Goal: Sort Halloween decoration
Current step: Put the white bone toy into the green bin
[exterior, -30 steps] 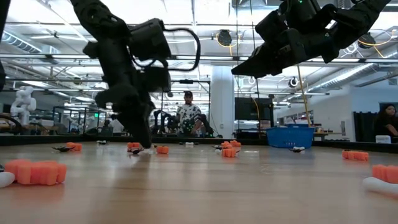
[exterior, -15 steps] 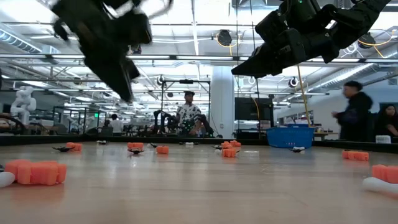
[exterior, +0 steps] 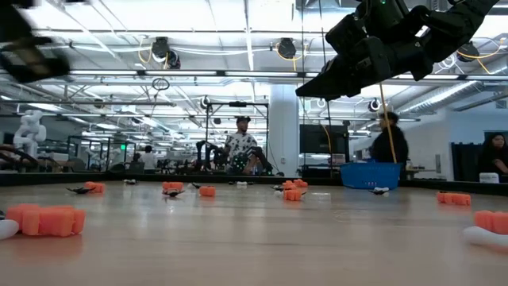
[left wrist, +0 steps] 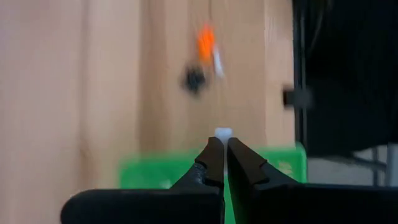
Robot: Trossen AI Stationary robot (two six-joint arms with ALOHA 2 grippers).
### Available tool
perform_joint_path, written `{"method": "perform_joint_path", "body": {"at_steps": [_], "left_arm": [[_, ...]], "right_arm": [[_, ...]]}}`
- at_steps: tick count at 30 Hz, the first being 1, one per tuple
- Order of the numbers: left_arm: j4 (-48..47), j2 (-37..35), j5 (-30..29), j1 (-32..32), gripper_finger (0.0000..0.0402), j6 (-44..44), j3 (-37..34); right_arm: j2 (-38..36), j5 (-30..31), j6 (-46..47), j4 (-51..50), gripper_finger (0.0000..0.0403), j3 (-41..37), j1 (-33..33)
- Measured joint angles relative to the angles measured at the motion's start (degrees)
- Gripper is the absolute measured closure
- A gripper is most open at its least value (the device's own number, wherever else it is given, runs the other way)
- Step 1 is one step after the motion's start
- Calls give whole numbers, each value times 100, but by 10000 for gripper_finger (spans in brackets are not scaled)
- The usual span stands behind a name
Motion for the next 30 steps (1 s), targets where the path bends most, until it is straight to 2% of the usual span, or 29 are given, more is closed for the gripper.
{"method": "perform_joint_path", "body": {"at_steps": [5,10,20,26,30], "left_arm": [[-126,149,-470,-774,400,-1170,2],[-734,477,-993,-1025,400,-1923,2],[-962,1379,-991,-886,401,-2064,2],[-956,1391,-848,-890,400,-2081,7],[-958,1318,-553,-890,377,-2068,7]], "right_arm": [[0,0,25,0,403,0,1],[0,2,43,0,403,0,2],[0,2,102,0,403,0,0],[0,0,105,-2,403,0,0],[0,1,105,-4,403,0,1]]}}
